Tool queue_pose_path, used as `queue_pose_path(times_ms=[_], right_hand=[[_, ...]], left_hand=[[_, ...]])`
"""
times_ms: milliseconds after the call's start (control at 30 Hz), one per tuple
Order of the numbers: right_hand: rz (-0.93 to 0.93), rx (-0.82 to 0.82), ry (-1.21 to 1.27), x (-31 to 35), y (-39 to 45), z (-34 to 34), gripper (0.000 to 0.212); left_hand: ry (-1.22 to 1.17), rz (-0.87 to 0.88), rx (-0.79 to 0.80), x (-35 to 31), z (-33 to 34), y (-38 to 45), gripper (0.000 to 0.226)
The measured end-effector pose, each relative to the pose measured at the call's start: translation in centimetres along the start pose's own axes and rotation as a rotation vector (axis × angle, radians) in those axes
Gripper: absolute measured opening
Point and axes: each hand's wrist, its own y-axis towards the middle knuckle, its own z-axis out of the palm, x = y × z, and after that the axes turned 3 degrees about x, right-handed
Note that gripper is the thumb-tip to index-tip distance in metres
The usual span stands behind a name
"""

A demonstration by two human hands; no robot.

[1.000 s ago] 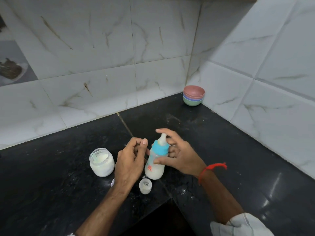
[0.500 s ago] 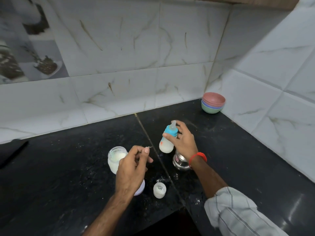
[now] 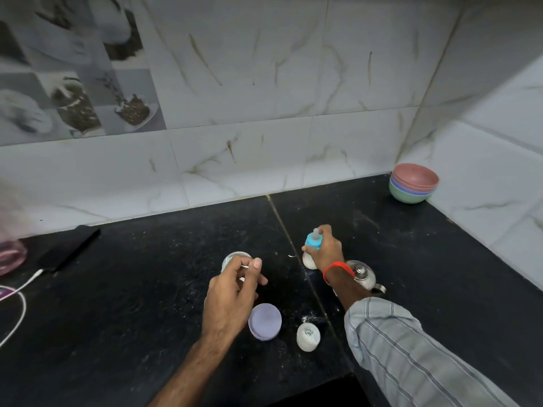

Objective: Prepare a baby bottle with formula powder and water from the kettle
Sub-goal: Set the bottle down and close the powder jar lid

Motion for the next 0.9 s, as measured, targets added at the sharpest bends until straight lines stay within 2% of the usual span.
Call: queue_pose_path(times_ms=[133, 200, 300, 400, 500, 633, 767, 900], right_hand=[[-0.015, 0.03, -0.001, 0.8, -0.5, -0.5, 0.068], [-0.13, -0.008, -0.05, 1.5, -1.8, -1.1, 0.076], [-0.331, -0.035, -0.131, 1.7, -5.0, -1.5, 0.066], [-0.387, 0.151, -0.257, 1.0, -8.5, -1.6, 0.056], [-0.347, 0.395, -0.416, -0.3, -10.8, -1.5, 0.067], [-0.361, 0.469, -0.654, -1.0, -12.6, 0.1, 0.082], [-0.435, 0.455, -0.84, -0.1, -13.9, 3.9, 0.089], [-0.352, 0.511, -0.93, 0.8, -14.0, 7.2, 0.098]], left_hand=[[0.026, -0.025, -0.023, 1.6, -0.7, 0.2, 0.02], [0.044, -0.034, -0.038, 2.9, -1.0, 0.4, 0.018], [0.031, -0.013, -0.079, 5.1, -1.3, 0.5, 0.007], [0.04, 0.001, -0.129, 7.1, -1.5, 0.7, 0.035], [0.117, -0.082, -0.124, 9.0, -1.2, 1.2, 0.069], [0.221, -0.223, -0.019, 11.2, -0.7, 2.3, 0.105], [0.204, -0.269, 0.091, 12.7, -0.1, 3.5, 0.114], [0.196, -0.237, 0.145, 13.5, 0.2, 4.2, 0.109]])
